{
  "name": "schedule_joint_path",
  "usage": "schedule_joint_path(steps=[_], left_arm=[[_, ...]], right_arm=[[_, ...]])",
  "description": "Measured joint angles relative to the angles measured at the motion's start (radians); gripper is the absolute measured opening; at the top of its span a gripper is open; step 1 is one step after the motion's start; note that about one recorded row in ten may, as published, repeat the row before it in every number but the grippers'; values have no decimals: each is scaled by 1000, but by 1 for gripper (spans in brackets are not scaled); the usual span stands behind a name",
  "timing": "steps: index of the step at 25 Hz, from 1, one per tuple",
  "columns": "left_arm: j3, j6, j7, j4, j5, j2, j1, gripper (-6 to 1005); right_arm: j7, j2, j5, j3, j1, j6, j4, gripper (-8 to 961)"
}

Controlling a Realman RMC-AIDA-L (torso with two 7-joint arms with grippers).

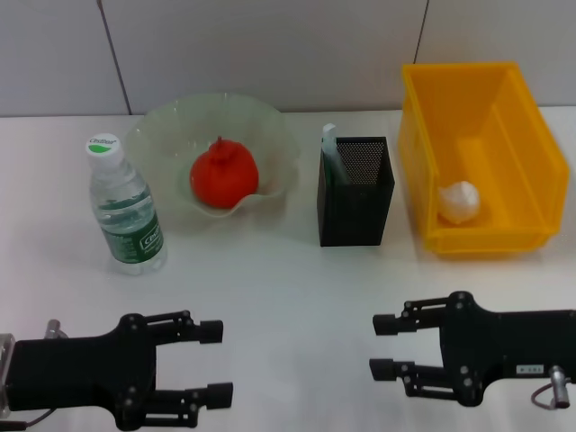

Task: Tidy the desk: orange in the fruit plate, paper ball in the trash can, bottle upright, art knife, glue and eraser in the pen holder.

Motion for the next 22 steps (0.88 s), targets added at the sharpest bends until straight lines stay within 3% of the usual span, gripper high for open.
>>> schedule_joint_path(steps=[10, 16, 20, 22], left_arm=[[4, 4, -38, 15, 60, 9, -27, 790], [-4, -6, -53, 20, 99, 18, -44, 790], [-2, -9, -62, 26, 101, 26, -48, 790], [-2, -11, -62, 26, 101, 27, -48, 790]], right_arm=[[-74, -1, -1, 29, 5, 3, 41, 496], [-81, 0, -1, 41, 1, 2, 43, 668], [-81, 0, 0, 58, 1, 2, 45, 839], [-81, 0, 0, 62, 2, 2, 46, 839]])
